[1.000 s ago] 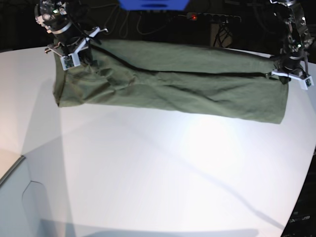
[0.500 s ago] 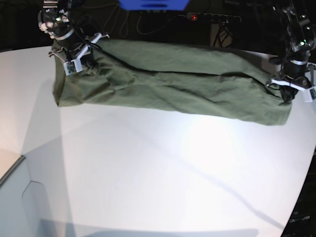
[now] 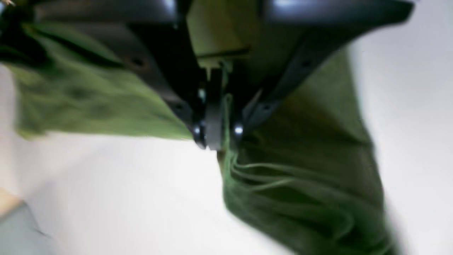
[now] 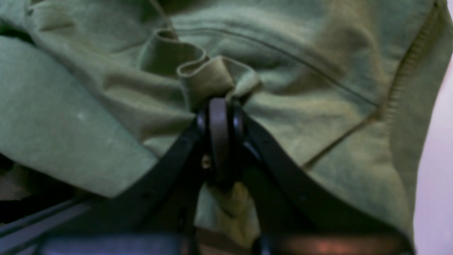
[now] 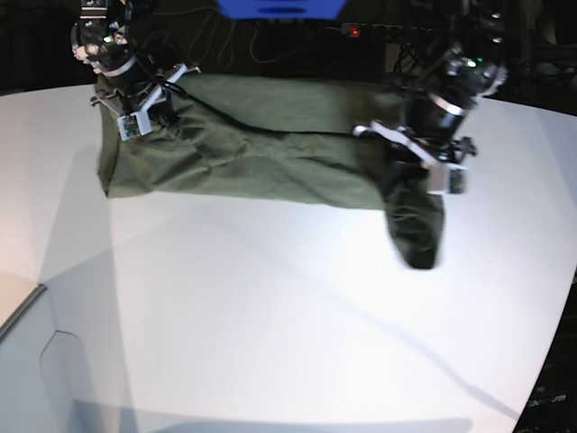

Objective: Layout the t-shirt on the table in an organized manner, then fold the t-shirt properly
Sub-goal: 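Grasp the shirt end with the left gripper and fold it toward the right gripper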

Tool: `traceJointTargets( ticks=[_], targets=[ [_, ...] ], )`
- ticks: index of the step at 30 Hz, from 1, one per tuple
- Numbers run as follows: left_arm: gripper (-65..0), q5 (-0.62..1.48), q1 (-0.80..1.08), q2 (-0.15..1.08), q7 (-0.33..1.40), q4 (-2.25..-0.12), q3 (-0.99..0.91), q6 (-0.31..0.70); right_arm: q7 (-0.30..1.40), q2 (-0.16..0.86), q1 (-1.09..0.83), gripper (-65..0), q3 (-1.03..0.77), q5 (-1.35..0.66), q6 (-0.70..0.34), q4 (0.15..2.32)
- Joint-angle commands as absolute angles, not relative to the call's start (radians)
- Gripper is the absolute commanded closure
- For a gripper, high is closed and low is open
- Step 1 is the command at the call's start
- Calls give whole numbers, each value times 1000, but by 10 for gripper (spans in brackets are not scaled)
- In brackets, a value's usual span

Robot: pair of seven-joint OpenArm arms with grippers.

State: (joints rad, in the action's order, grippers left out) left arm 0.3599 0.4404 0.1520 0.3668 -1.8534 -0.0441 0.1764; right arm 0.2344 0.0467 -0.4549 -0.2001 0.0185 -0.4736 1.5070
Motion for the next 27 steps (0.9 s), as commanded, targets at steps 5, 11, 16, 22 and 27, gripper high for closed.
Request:
traceJointTargets(
  ticks=[5,11,16,22,27],
  targets=[
    [-4,219,438,150,341,-1867,191,176,222,50,-456,0,-205,7,-473,1518],
    [-3,94,387,147,340,-1799,387,166,222,50,-455,0,-206,7,-473,1518],
    [-3,99,344,145,338,-1687,424,165,222,50,-447,0,-206,7,-473,1518],
    [-2,96,332,143,338,-1661,426,165,222,51,-437,0,-208,7,-473,1518],
    [-4,99,332,143,344,-1659,426,171,222,51,-435,0,-208,7,-473,1523]
  ],
)
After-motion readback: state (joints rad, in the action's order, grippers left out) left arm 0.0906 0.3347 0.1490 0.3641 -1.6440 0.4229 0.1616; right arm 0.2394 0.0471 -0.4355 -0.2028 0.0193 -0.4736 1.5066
